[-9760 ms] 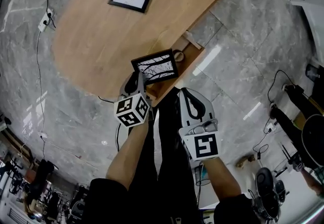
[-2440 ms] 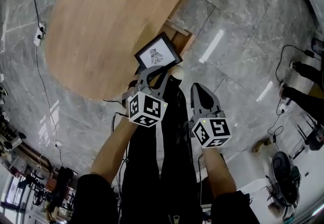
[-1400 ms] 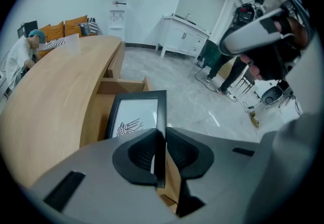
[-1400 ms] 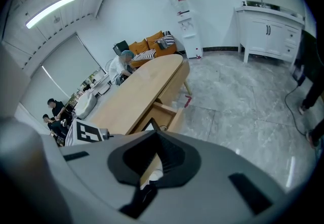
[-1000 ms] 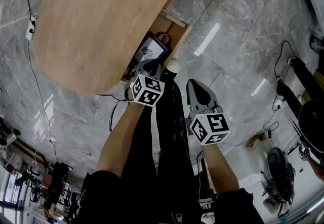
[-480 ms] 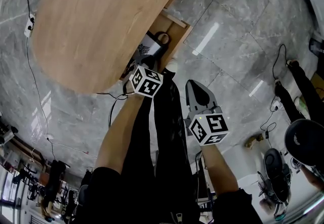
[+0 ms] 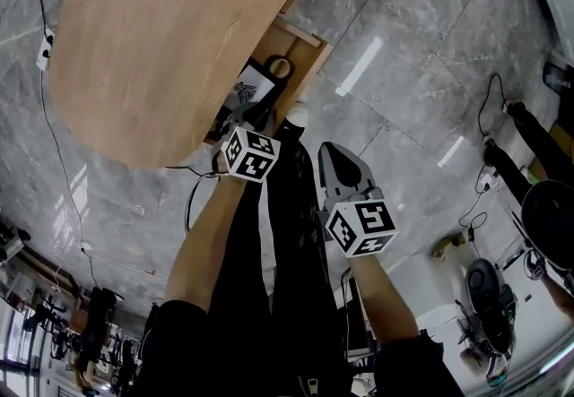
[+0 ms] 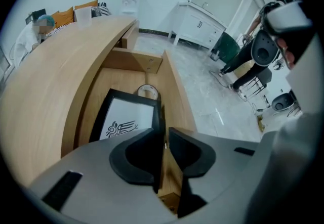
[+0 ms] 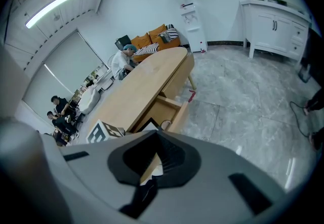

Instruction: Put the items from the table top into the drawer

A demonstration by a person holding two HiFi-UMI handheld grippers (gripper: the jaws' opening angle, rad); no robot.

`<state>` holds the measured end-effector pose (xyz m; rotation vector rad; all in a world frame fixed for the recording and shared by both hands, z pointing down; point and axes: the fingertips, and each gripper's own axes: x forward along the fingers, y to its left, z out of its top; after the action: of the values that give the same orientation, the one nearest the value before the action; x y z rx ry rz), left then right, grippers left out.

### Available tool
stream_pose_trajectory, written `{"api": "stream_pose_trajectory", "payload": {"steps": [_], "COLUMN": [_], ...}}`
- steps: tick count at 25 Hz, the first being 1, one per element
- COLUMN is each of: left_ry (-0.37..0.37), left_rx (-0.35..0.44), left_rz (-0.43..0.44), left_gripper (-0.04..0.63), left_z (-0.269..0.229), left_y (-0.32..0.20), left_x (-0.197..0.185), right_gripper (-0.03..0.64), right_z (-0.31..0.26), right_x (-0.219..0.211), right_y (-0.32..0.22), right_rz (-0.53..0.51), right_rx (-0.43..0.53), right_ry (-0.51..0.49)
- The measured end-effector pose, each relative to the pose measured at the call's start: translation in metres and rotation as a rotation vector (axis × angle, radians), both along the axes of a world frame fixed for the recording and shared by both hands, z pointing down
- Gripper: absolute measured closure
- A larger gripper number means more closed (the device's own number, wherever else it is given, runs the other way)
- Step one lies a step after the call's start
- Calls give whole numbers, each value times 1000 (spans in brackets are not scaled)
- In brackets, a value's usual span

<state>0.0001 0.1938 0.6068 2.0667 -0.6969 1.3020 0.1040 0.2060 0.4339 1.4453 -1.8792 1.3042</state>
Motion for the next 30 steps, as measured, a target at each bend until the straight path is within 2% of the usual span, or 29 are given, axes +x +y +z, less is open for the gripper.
{"api": "stream_pose_trajectory", "payload": {"steps": [3, 8, 11, 19, 25, 26, 28, 30], "left_ry": [78, 192, 225, 206, 180, 173, 153, 125], "left_rx": [40, 151, 208, 336, 448, 460, 493, 538], "left_rz": [-14, -2, -12, 45, 68, 72, 84, 110], "left_gripper": [495, 531, 559, 581, 578, 572, 507, 477], "left_z": [-23, -76, -99, -136, -159, -162, -167, -172], "left_y": [-6, -36, -59, -113, -186, -198, -221, -244], "left_x": [10, 29, 33, 32, 17, 14, 8, 5], "right_gripper": [607, 607, 607, 607, 607, 607, 607, 607], "right_z": [0, -1, -4, -10, -15, -16, -16, -15], "right_x": [0, -2, -3, -1, -2, -3, -4, -5], "right_y": [0, -2, -4, -16, -33, -35, -37, -38], "right_rz": [8, 20, 28, 53, 65, 63, 60, 59], "right_rx": [2, 7, 13, 27, 36, 37, 34, 27], "right_ry": [-3, -8, -11, -19, -28, -29, -28, -26]}}
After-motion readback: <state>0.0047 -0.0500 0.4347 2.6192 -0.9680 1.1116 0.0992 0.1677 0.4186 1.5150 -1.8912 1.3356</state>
